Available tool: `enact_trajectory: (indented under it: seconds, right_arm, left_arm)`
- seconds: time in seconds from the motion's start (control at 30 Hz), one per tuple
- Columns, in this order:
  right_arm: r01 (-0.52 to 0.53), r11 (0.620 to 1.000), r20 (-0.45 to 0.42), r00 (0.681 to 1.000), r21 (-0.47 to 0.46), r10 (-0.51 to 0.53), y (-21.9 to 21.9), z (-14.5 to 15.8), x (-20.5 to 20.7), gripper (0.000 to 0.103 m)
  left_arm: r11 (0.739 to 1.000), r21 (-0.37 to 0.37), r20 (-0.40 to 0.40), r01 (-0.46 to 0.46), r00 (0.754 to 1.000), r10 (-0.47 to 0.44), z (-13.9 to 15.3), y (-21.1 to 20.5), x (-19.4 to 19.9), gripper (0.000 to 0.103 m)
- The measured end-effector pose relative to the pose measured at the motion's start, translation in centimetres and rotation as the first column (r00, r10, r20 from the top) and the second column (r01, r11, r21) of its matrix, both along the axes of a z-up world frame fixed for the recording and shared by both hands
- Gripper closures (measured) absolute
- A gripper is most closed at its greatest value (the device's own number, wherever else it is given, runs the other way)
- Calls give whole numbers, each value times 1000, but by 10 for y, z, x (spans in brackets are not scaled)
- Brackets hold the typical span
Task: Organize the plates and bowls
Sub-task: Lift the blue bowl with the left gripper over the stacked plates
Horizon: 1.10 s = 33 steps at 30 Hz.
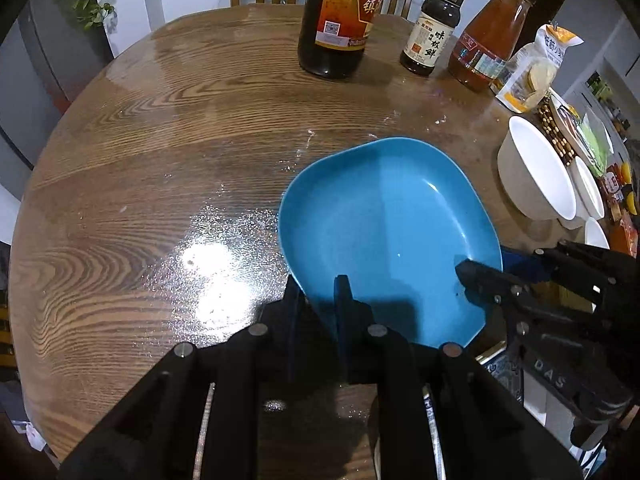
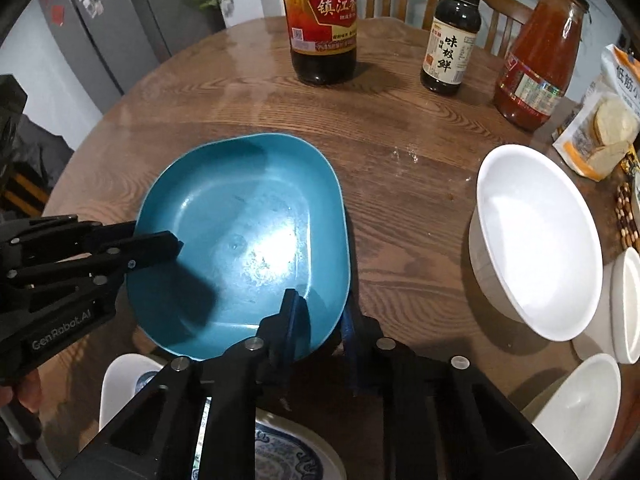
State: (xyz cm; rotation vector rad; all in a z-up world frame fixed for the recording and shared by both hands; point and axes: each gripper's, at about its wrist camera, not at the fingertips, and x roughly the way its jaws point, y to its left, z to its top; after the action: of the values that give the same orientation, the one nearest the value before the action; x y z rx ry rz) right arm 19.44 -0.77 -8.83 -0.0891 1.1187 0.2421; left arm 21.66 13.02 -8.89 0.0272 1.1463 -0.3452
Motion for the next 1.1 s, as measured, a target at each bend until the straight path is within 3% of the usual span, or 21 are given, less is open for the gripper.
enact_trajectory:
  seconds: [0.47,0.83,1.1]
  right_arm:
    - [34,998,56,998,50,-36,-10,22,-9,93]
    - [74,984,104,990,160,-91,-30,60,-40,94]
    - [76,981,137,985,181,-102,-43,78,-75,94]
  left_arm:
    - [999,-20,8,-45,999,45,5,-2,-1,88]
    - [999,-22,111,-28,993,31,44,-12,-24,87]
    - [1000,-19,165,5,986,-2,68,-21,-55,88]
